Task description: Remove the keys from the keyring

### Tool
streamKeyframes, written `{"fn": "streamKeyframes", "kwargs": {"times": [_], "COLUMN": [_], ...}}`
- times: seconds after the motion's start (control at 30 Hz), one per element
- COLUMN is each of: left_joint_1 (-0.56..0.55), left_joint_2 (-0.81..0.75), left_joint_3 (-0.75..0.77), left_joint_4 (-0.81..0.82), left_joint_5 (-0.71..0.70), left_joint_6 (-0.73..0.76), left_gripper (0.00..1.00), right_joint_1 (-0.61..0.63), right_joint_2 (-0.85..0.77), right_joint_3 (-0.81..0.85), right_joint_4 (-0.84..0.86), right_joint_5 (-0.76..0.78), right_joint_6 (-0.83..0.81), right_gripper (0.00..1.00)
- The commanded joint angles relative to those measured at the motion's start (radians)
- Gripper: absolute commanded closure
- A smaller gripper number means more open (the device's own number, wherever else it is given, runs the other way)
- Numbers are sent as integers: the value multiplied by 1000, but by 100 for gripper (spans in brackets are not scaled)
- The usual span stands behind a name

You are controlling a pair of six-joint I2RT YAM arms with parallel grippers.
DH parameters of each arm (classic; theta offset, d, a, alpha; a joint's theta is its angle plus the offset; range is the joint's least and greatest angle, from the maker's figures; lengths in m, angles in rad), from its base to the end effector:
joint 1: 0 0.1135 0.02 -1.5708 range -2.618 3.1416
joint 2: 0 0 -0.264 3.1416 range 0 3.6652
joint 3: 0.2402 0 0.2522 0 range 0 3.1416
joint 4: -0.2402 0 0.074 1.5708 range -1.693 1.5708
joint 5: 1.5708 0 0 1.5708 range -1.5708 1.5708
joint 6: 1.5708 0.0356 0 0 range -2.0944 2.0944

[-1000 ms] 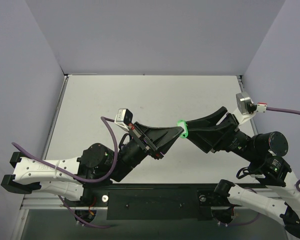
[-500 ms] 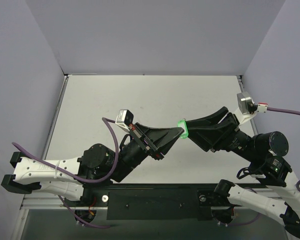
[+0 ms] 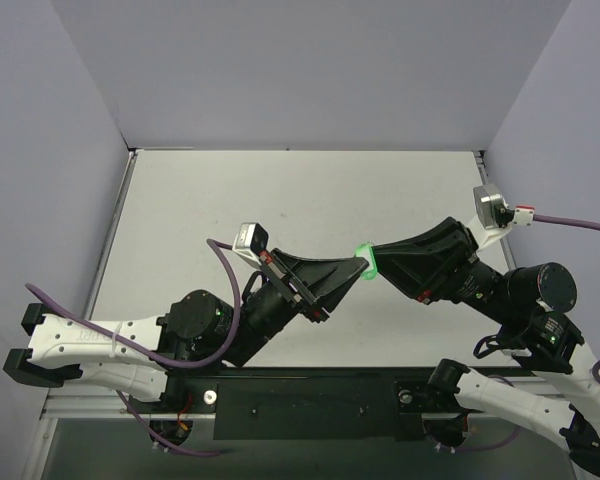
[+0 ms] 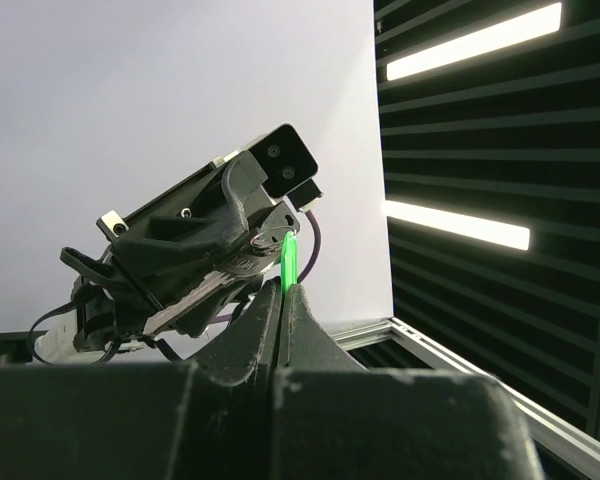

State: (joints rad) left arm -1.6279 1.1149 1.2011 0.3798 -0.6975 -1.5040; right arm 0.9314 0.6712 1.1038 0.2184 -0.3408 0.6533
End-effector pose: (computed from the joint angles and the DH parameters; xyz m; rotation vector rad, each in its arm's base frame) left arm 0.0095 -0.2341 0.4769 -0.7329 1.4392 -2.2543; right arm 0.0478 0.0842 0.5000 -0.4963 0.9688 1.6023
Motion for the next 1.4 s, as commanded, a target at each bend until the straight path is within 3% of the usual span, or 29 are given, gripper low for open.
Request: {"fn": "streamKeyframes", "kwargs": {"times": [0.0,0.2,0.47,0.5,0.57,0.6,0.7,0.83,1.03,1.17,1.37], "left_joint_1": [-3,-3,-4,-4,-3,-3,-4,-4,-3,-4,-4], "left_joint_2": [-13,-20,-21,-27,-41,-49,-99,-194,-343,-408,-443], "left_joint_3": [3,0,-14,-20,-40,-49,-104,-201,-247,-229,-127], "left_joint_4": [5,10,10,10,13,13,-2,-53,-349,-518,-649], "left_joint_5": [-8,-13,-16,-22,-28,-31,-60,-115,-181,-204,-100], "left_joint_6": [1,2,7,7,5,11,24,13,21,182,665], "left_gripper": [100,100,99,96,79,62,42,38,38,38,41], "right_joint_1": [7,7,9,9,9,9,9,9,10,12,67], "right_joint_2": [-13,-25,-24,-24,-25,-27,-25,5,115,194,212], "right_joint_3": [19,7,4,4,10,13,28,94,259,309,254], "right_joint_4": [61,58,49,45,26,12,-60,-215,-604,-760,-696], "right_joint_5": [9,22,13,11,13,14,37,63,132,80,-53], "right_joint_6": [-1,2,8,6,-1,-3,-18,-49,-84,-90,-84], "right_gripper": [92,100,100,100,100,100,100,100,100,100,100]}}
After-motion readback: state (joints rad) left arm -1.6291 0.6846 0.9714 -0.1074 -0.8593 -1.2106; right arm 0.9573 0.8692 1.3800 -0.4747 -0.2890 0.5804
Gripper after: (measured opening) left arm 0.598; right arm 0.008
